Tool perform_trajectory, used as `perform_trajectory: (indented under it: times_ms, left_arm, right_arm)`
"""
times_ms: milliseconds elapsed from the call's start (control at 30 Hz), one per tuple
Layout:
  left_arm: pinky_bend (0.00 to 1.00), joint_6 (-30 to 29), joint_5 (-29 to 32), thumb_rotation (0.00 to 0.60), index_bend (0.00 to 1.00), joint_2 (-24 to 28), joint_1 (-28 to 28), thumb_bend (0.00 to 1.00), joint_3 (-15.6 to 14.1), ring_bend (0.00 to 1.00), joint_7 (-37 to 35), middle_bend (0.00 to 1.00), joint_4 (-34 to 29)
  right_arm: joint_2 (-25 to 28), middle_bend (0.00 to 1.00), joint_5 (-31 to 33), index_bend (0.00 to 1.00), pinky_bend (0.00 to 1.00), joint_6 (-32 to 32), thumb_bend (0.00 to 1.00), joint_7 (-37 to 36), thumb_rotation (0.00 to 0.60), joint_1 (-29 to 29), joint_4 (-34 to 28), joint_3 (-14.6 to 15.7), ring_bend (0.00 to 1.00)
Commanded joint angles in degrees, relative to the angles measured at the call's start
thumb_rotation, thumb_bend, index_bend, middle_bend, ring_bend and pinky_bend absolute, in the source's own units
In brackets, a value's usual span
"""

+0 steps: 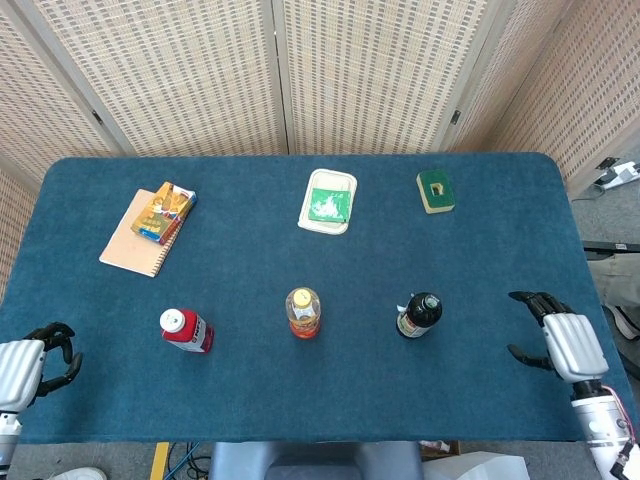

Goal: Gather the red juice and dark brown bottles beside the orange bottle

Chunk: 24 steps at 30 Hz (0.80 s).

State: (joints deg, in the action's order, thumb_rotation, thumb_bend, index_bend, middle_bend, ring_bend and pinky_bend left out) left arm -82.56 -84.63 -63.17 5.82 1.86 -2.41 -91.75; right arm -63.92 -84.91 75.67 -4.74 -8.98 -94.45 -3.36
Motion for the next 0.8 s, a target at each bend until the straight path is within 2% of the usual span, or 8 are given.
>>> perform_trajectory:
  times_ms: [33, 300, 800]
  left_arm:
    - [0.74, -0.2, -0.1, 0.6, 0.33, 0.1, 0.0, 0.37, 0.1, 0.44, -0.3, 0.39, 0.0]
    - [0.74, -0.8, -0.7, 0.6, 0.34, 0.6, -0.3, 0.37, -0.1, 0.44, -0.8, 0.39, -0.6]
    - [0.74, -0.3, -0.1, 0.6, 0.34, 1.1, -0.4, 0.37, -0.1, 0.44, -1.9, 0.39, -0.9]
  right_arm:
    - [-0.9, 0.26, -0.4, 0.23, 0.35, -2.2, 0.15, -1.5, 0.6, -2.2, -0.1, -0.8, 0.19]
    - [-4.1, 0.26, -0.3, 0.23, 0.35, -5.1, 0.12, -2.6, 0.6, -5.3, 1.6, -1.6, 0.18]
    - [-11.6, 0.26, -1.7, 0.23, 0.35, -8.0, 0.12, -7.0, 0.6, -9.9, 9.3, -1.8, 0.18]
